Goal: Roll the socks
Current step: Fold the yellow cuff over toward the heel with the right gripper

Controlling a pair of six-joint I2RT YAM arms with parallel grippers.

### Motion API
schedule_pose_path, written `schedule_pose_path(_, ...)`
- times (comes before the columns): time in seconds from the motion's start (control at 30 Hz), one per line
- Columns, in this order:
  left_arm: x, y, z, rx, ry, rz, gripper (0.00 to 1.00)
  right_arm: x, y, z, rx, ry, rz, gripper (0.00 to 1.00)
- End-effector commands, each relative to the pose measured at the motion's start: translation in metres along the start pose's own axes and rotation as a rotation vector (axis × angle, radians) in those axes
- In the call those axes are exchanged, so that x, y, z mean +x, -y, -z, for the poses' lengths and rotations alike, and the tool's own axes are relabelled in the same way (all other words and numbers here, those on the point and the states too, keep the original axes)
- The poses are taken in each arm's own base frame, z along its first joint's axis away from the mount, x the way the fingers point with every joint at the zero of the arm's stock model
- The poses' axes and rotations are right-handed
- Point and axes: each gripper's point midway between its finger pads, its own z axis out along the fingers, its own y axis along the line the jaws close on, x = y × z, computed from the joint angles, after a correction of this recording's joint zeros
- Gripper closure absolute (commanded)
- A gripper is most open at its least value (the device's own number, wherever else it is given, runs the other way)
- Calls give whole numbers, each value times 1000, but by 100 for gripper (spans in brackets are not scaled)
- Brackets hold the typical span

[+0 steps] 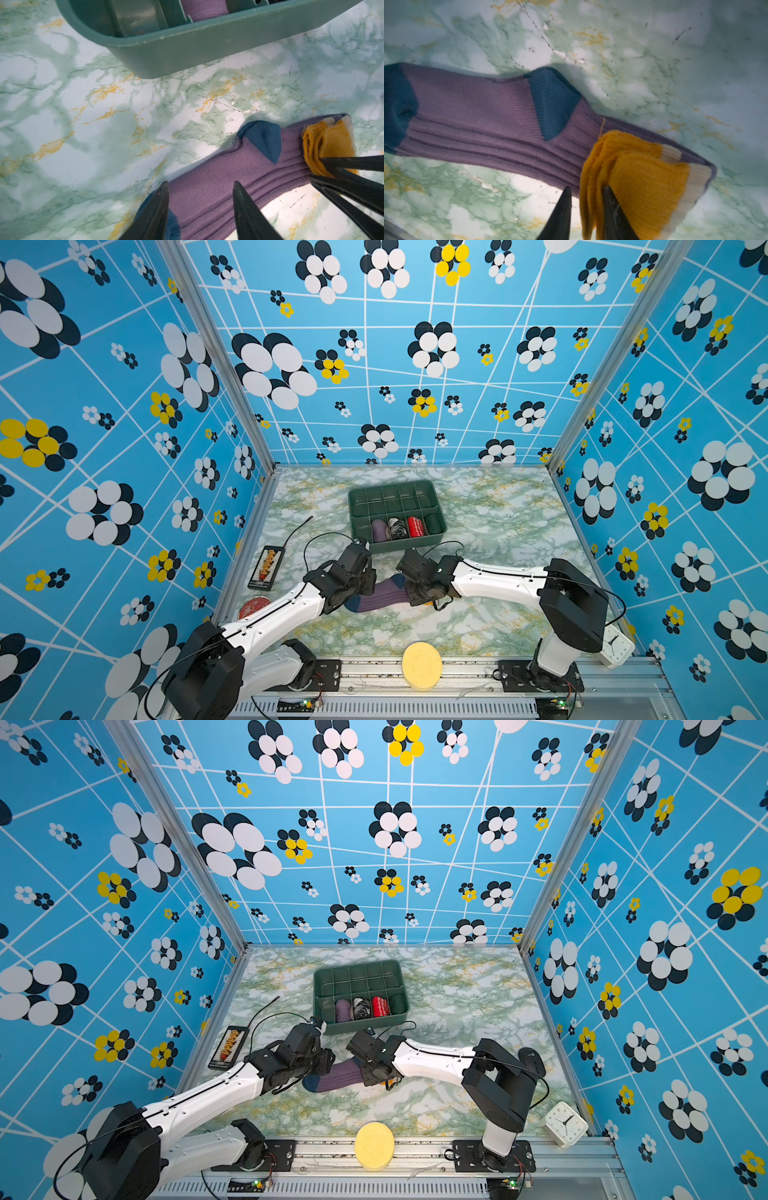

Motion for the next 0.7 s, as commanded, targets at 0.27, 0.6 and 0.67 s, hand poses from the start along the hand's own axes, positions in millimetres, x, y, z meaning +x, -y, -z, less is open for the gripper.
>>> schedule_pose_path(0.27,-5,11,5,51,29,-2,53,-24,8,43,-213,123,-160,67)
schedule_pose_path(0.6,-19,66,24,169,76,-131,60,8,40,36,-200,33,-225,93)
schedule_pose_path(0.67,-18,80,22,187,59,-158,63,13,29,34,-271,8,-227,94)
